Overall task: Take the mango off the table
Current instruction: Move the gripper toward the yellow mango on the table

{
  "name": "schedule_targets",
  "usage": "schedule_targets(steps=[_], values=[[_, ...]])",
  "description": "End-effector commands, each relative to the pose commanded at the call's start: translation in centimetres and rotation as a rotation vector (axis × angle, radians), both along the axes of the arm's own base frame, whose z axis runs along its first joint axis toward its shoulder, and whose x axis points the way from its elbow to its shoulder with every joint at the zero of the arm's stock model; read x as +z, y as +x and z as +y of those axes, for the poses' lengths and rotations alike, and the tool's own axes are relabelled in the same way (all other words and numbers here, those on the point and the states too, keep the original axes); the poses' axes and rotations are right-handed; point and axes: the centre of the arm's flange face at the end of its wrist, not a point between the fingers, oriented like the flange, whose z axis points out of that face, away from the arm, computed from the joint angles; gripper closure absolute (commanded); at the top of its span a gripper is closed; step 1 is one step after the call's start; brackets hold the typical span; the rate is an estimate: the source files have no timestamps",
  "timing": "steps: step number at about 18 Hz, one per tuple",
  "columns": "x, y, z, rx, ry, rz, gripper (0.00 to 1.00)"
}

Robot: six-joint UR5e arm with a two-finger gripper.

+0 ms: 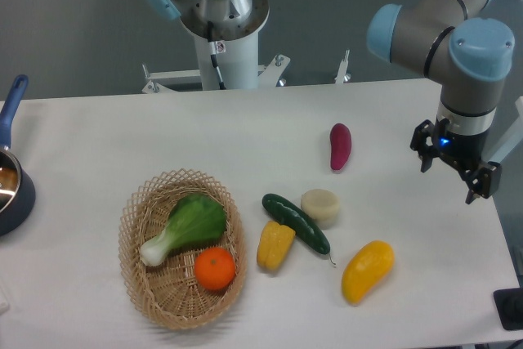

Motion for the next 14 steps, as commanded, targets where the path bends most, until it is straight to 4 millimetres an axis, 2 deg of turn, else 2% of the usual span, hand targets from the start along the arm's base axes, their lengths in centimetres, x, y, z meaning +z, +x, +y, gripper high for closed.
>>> schedule_targets(steps=[2,7,10,12,14], values=[[-0.6,0.2,-0.1,-0.003,-0.004,-0.008,0.0],[-0.8,0.5,0.2,0.004,0.012,-0.018,0.0],[-2.5,1.0,0.1,0.002,0.076,-0.067,0.0],[-3.0,0.9,-0.7,0.044,0.126,-0.072,0.0],[-3.0,1.1,-0.2,0.116,0.161,-0.075,0.0]])
